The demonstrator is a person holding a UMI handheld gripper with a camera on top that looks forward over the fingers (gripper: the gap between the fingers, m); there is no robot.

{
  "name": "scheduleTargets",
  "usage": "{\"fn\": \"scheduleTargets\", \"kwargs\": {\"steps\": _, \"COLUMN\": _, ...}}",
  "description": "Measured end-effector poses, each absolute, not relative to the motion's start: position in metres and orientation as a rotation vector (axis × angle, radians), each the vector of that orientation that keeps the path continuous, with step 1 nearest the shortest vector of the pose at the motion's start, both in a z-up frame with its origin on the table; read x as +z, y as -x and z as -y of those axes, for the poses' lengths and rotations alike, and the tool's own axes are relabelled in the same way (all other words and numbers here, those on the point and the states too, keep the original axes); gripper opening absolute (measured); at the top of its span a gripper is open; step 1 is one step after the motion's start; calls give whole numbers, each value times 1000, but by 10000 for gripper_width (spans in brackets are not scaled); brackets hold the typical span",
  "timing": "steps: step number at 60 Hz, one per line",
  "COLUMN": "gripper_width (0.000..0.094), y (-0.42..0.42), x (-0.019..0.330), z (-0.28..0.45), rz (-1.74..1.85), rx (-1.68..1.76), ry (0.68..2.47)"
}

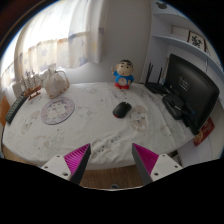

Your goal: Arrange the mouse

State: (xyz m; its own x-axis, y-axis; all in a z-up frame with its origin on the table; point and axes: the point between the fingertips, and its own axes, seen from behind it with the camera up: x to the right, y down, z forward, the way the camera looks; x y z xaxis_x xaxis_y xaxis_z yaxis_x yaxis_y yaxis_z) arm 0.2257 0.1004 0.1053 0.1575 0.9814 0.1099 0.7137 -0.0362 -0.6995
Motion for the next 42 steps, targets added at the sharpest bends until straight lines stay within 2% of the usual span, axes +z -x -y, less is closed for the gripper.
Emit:
{"fn": "scheduleTargets", "kwargs": {"steps": 22, "gripper_width": 857, "y": -132, "x": 65, "z": -153, "rz": 1531, "rx": 706, "ry": 1624}}
{"fn": "scheduleTargets", "kwargs": {"steps": 42, "gripper_width": 854, "y": -34, "x": 5, "z": -181, "rz": 1581, "rx": 745, "ry": 1654}}
